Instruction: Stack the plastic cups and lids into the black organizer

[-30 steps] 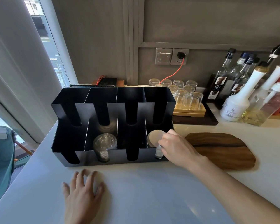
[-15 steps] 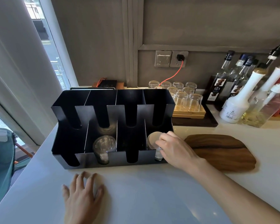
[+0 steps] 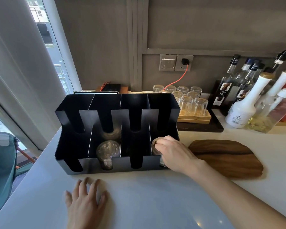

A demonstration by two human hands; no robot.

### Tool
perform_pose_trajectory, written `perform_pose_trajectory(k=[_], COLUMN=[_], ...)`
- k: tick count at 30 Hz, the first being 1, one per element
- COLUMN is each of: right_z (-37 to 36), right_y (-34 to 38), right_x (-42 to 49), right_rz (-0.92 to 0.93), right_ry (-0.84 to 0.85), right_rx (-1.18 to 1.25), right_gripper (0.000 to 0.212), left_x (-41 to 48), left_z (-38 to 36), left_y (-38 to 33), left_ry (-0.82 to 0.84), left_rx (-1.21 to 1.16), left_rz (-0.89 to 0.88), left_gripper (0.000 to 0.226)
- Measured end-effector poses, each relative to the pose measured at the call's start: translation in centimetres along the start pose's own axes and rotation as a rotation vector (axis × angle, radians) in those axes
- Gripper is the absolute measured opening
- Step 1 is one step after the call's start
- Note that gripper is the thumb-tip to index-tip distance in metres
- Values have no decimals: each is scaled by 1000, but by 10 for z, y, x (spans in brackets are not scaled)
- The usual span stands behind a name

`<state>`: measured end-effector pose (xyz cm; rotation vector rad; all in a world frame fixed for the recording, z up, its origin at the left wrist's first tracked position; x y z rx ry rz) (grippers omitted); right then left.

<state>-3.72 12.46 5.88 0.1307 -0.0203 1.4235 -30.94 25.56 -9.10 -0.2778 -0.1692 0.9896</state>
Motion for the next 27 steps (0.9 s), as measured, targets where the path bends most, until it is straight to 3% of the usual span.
perform_pose_trajectory(k=[17, 25, 27], right_z=[12, 21, 23], right_y=[-6, -9, -11], right_x=[-8, -17, -19], right_rz=[-59, -85, -93], right_ry=[-102, -124, -138], right_rx=[26, 25, 34], right_gripper=[35, 32, 33], left_x=[-2, -12, -15], left_z=[2, 23, 41], left_y=[-3, -28, -44], left_ry=[69, -22, -114], left_rx=[3, 4, 0], left_rz=[36, -116, -200], left_gripper=[58, 52, 49])
Point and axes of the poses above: each hand's wrist, its own x-axis towards the middle knuckle, its own z-axis out of the back of the hand, y = z × x, the point moved 7 cm from there along x, towards the middle knuckle, and after that the axes turned 6 degrees about y, right-handed, at the moved point
